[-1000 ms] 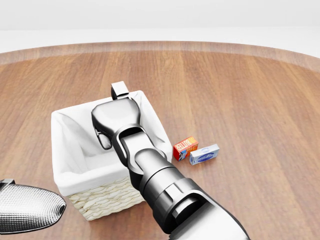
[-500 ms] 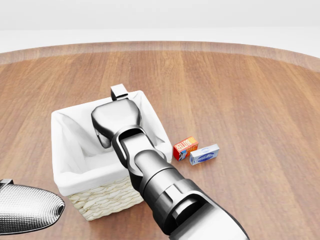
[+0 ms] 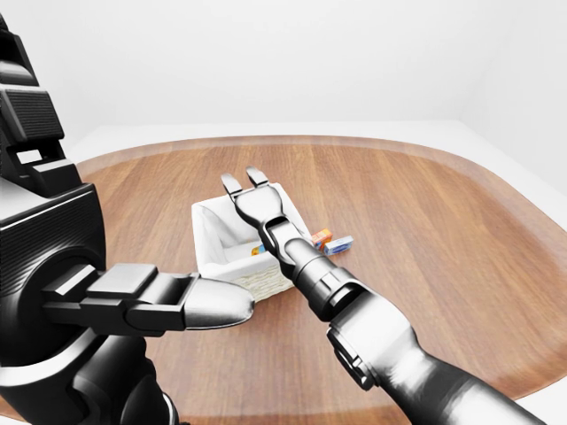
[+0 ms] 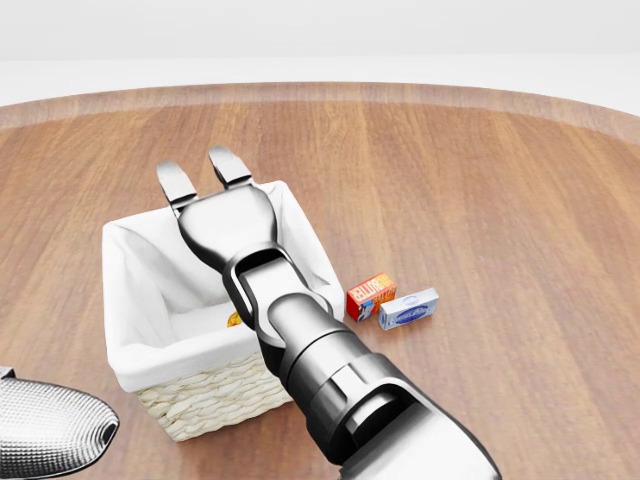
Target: Pick up the alphabet soup and put it in the basket.
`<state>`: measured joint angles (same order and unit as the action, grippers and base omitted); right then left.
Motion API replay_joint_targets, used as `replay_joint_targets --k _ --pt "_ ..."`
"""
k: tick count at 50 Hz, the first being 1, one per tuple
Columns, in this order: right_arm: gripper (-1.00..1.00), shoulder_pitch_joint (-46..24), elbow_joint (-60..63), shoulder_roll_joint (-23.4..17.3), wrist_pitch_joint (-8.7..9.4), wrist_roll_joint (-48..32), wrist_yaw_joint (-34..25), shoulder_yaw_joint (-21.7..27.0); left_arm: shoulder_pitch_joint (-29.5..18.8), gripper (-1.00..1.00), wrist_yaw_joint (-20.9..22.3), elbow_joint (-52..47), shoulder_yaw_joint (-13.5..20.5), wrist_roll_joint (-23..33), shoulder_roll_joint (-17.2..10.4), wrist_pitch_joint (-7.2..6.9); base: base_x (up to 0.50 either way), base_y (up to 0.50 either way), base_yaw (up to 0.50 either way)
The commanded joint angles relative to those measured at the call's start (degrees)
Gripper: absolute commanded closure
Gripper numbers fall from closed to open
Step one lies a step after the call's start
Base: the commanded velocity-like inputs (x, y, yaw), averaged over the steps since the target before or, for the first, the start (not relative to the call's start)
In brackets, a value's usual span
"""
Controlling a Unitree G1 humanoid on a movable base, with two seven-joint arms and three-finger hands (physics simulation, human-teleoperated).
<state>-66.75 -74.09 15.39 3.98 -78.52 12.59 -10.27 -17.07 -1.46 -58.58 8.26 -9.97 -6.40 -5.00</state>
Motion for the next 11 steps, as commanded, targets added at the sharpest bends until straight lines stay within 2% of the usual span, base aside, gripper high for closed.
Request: replay_joint_targets --k 1,6,11 --pt "-1.0 -0.22 0.23 -0.39 -0.15 0.09 -0.86 -0.11 0.4 -1.0 0.04 0.14 -0.19 -0.49 -0.04 0.0 0.0 0.0 0.0" --pt "-1.0 -0.75 1.78 -0.11 -0.11 1.22 -2.42 0.23 0.29 -1.0 -0.01 -0.12 -0.28 -0.5 -0.09 0.0 0.0 0.0 0.0" --pt "-1.0 -2.66 4.18 -0.2 -0.13 2.15 -6.57 0.11 0.01 -1.0 0.07 -0.76 0.06 -1.28 0.07 0.0 0.0 0.0 0.0"
